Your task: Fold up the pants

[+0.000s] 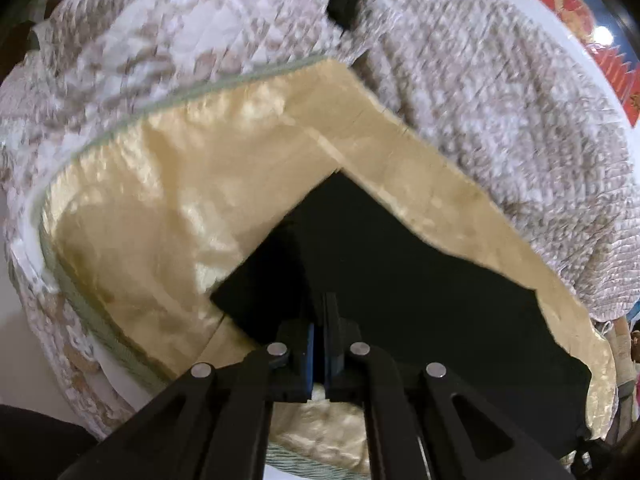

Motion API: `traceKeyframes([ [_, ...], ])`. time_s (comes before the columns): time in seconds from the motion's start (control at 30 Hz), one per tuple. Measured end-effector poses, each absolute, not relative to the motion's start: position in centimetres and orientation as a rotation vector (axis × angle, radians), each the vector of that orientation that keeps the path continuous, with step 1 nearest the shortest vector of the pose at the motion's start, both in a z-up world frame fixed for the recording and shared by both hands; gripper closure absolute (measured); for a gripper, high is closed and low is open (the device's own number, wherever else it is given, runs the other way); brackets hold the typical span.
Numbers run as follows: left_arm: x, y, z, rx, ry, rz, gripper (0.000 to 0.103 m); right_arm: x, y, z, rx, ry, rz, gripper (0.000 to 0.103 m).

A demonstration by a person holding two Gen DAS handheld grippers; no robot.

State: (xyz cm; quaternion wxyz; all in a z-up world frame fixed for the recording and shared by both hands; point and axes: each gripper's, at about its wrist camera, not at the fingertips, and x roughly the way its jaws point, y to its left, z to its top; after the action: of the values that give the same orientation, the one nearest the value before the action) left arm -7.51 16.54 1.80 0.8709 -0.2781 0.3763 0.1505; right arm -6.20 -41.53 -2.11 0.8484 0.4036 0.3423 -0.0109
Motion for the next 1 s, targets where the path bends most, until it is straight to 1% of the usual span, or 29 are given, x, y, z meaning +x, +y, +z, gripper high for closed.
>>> traceKeyframes([
  [0.07, -7.8, 16.4, 2.0, -0.57, 0.779, 0.313, 0.099, -6.1, -41.7, -3.3, 0.883, 0.757, -0.033, 0.099],
  [0.17, -7.8, 15.8, 2.2, -0.511, 0.785, 0.322, 0.098, -6.3, -41.5, -2.5, 0.845, 0.74, -0.041, 0.098],
  [0.2, -7.8, 15.8, 2.2, -0.503, 0.795, 0.334, 0.096, -6.2, -41.5, -2.3, 0.838, 0.748, -0.044, 0.098],
  [0.23, -8.1, 16.0, 2.4, -0.497, 0.799, 0.353, 0.094, -6.2, -41.5, -2.2, 0.825, 0.762, -0.054, 0.095],
  [0.3, -8.6, 16.5, 3.1, -0.481, 0.786, 0.404, 0.094, -6.9, -41.7, -1.6, 0.804, 0.764, -0.089, 0.091],
  [0.33, -8.8, 16.7, 3.6, -0.466, 0.772, 0.437, 0.094, -7.3, -41.6, -1.0, 0.771, 0.754, -0.124, 0.083],
  [0.37, -9.0, 16.9, 4.2, -0.445, 0.755, 0.475, 0.094, -8.0, -41.6, 0.0, 0.717, 0.735, -0.187, 0.079],
  [0.4, -9.1, 16.9, 4.7, -0.428, 0.739, 0.5, 0.093, -8.9, -41.9, 1.1, 0.672, 0.688, -0.247, 0.079],
  [0.47, -8.7, 16.5, 5.7, -0.404, 0.714, 0.484, 0.093, -9.5, -42.2, 2.5, 0.629, 0.628, -0.287, 0.075],
  [0.53, -7.3, 15.5, 6.2, -0.38, 0.72, 0.414, 0.093, -8.4, -41.6, 3.7, 0.544, 0.625, -0.25, 0.075],
  [0.57, -6.3, 14.6, 6.3, -0.36, 0.732, 0.363, 0.09, -7.4, -40.9, 4.0, 0.497, 0.642, -0.202, 0.075],
  [0.6, -5.2, 13.8, 6.3, -0.34, 0.744, 0.314, 0.083, -5.9, -39.7, 4.1, 0.437, 0.681, -0.132, 0.075],
  [0.67, -2.8, 11.8, 6.2, -0.293, 0.772, 0.219, 0.077, -3.4, -37.7, 3.6, 0.352, 0.749, -0.01, 0.075],
  [0.8, 1.6, 8.7, 5.9, -0.195, 0.838, 0.083, 0.075, 1.7, -34.7, 2.7, 0.189, 0.836, 0.086, 0.075],
  [0.87, 3.7, 7.7, 5.4, -0.139, 0.836, 0.064, 0.075, 3.9, -34.1, 2.7, 0.142, 0.856, 0.105, 0.075],
  [1.0, 6.7, 9.3, 2.9, -0.137, 0.898, 0.18, 0.075, 7.5, -34.6, 1.9, 0.105, 0.873, 0.086, 0.075],
])
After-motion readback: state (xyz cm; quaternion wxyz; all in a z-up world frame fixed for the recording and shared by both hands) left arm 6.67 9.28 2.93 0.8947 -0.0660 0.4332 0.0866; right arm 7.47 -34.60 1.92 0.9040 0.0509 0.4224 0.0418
